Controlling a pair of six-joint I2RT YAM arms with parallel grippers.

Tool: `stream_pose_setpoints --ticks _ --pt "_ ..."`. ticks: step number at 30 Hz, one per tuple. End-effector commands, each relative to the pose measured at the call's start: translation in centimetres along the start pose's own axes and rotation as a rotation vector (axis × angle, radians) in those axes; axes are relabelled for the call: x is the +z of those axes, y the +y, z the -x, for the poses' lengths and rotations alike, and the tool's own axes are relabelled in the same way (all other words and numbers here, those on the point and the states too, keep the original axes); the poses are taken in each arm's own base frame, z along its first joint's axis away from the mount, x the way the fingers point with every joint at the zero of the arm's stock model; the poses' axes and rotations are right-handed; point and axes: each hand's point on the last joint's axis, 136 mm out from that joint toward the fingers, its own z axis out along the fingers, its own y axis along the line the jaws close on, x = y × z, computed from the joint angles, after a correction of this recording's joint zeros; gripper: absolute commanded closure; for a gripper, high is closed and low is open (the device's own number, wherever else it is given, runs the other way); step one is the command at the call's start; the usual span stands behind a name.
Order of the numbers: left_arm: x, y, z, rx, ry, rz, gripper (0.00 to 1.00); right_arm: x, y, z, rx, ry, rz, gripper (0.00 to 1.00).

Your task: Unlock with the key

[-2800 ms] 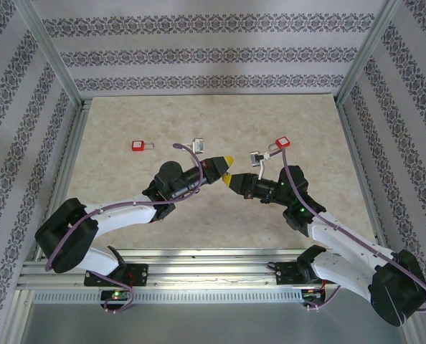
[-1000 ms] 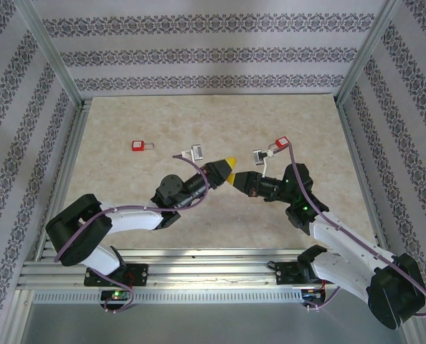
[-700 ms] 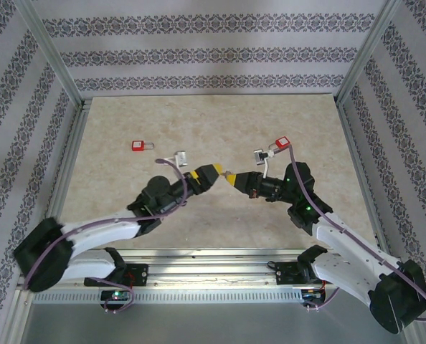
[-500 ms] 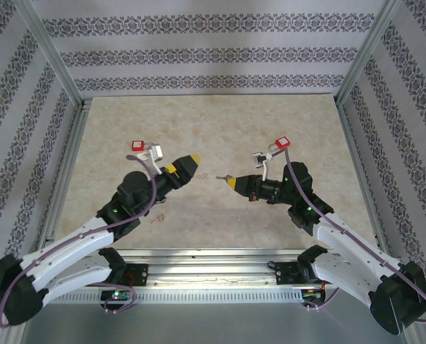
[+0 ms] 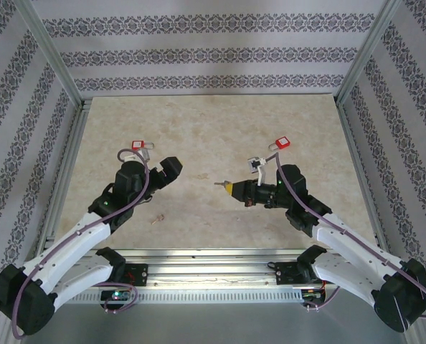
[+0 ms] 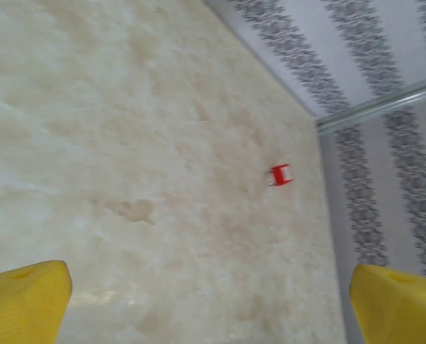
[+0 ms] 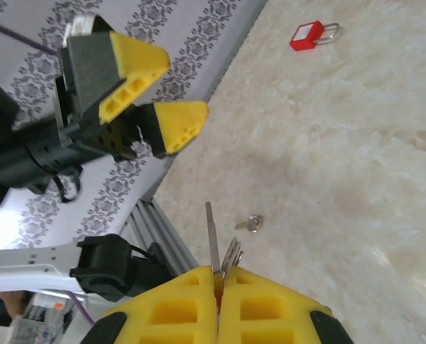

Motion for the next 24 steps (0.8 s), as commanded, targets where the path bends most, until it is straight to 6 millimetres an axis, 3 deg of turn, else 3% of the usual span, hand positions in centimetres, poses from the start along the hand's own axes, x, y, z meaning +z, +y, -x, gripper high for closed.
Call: stream_pose_setpoints --ticks 1,5,9,15,16,20,22,24 --pt "-0.5 2.0 2.0 0.107 0.043 0.166 0.00 -0.3 0.2 0.9 -0.063 -0.035 -0.052 1.00" --pt "0.1 5.3 5.6 0.277 0.068 0.429 0.01 -0.2 -0.7 0.5 -0.074 -0.024 -0.127 1.00" --pt "2.9 8.4 8.9 0.372 0.116 0.603 0.00 -0.1 -1.1 0.5 -0.091 -0.015 -0.170 1.00" --pt "7.7 12.6 12.5 0.450 0.199 0.725 0.10 0.1 -1.5 0.2 -0.093 0.011 -0.188 1.00" --pt "8.6 13.5 12.8 0.489 0.244 0.754 0.13 0.1 -1.5 0.2 -0.095 0.015 -0.191 1.00" --pt "11.4 16.7 12.5 0.581 0.464 0.832 0.42 0.1 -1.9 0.0 -0.096 0.026 -0.207 1.00" --pt "12.5 18.0 12.1 0.607 0.528 0.857 0.51 0.2 -2.1 0.0 -0.096 0.033 -0.215 1.00" --pt "13.1 19.4 13.0 0.641 0.521 0.925 0.53 0.2 -2.2 0.0 -0.096 0.037 -0.217 1.00"
